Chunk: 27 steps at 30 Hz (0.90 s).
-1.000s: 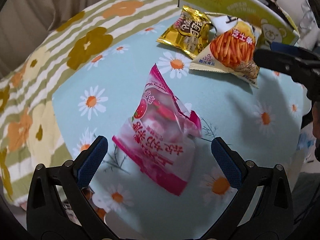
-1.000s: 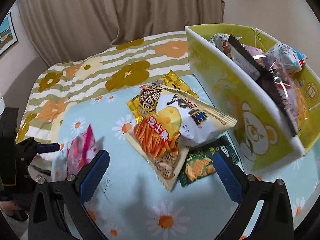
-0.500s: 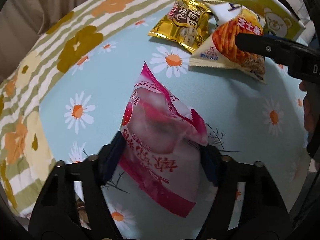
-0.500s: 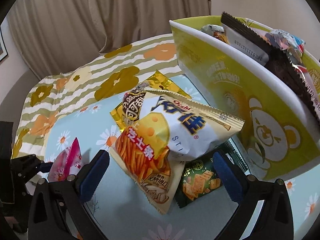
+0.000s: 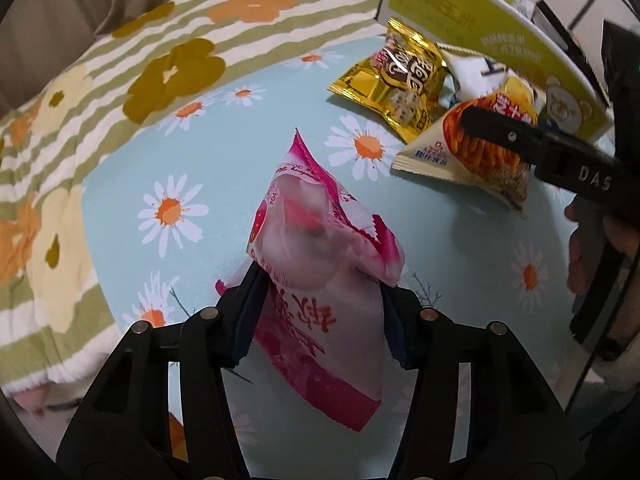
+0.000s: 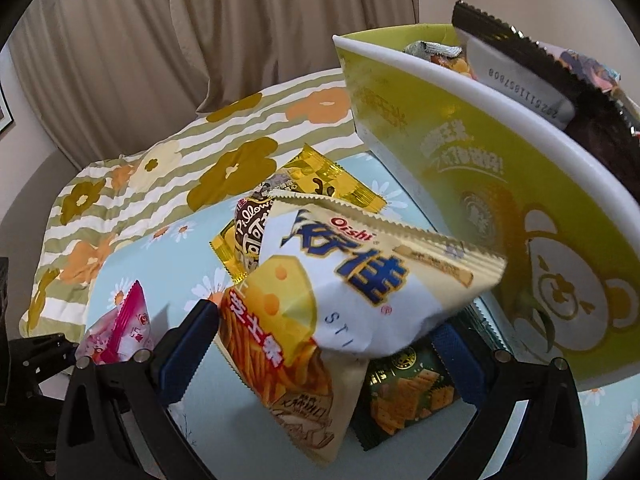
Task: Organize snacks
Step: 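Carry both bags over the yellow box and open both tools to drop them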
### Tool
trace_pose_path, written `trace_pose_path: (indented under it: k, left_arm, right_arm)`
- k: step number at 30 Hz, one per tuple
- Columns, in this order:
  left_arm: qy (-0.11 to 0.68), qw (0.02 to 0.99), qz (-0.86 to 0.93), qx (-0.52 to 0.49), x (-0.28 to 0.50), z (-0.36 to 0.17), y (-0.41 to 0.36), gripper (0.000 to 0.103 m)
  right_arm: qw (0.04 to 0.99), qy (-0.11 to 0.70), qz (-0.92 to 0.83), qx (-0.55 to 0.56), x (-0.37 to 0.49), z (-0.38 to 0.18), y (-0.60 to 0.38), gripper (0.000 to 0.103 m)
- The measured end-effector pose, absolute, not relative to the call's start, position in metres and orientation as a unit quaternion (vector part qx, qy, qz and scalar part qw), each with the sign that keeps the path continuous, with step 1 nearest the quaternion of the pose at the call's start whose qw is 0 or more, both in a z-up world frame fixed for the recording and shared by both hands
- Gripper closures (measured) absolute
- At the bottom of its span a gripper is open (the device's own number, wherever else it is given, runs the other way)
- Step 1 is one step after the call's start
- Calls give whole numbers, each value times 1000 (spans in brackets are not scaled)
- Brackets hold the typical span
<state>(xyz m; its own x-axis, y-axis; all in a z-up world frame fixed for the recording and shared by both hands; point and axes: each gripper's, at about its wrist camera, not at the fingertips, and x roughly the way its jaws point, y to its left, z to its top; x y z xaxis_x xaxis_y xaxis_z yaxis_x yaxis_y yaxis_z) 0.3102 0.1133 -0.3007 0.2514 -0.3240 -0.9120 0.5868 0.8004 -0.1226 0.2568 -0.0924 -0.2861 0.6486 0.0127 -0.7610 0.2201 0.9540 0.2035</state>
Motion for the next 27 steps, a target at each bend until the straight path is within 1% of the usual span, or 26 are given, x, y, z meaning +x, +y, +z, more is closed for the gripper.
trace_pose_path:
  k: [5, 6, 7, 8, 9, 10, 12, 20, 27]
  left_arm:
    - [544, 784, -286, 85, 313, -298, 122, 56]
    - [544, 785, -285, 78, 313, -297, 124, 56]
    - [544, 786, -285, 71, 313, -296, 125, 57]
    - [544, 787, -286, 64, 313, -295, 127, 57]
    - [543, 787, -286, 59, 313, -294, 129, 58]
    - [542, 789, -286, 54, 313, -293, 130, 59]
    - [540, 791, -285, 46, 313, -291, 133, 59]
    - [513, 806, -296, 4, 308, -272, 141, 61]
    - [484, 823, -298, -10, 305, -233, 140, 61]
  right_arm:
    - [898, 414, -51, 139, 258, -287, -93, 0]
    - [898, 414, -48, 138, 260, -287, -92, 2]
    - [898, 415, -41, 138, 259, -288, -93, 12]
    - [898, 417, -32, 139, 260, -288, -92, 18]
    - [898, 418, -28, 137, 259, -287, -91, 27]
    - [899, 417, -26, 134, 258, -286, -90, 30]
    - [902, 413, -21, 126, 255, -283, -88, 34]
    - [909, 399, -10, 117, 244, -269, -89, 35]
    - [916, 383, 6, 116, 234, -238, -90, 35]
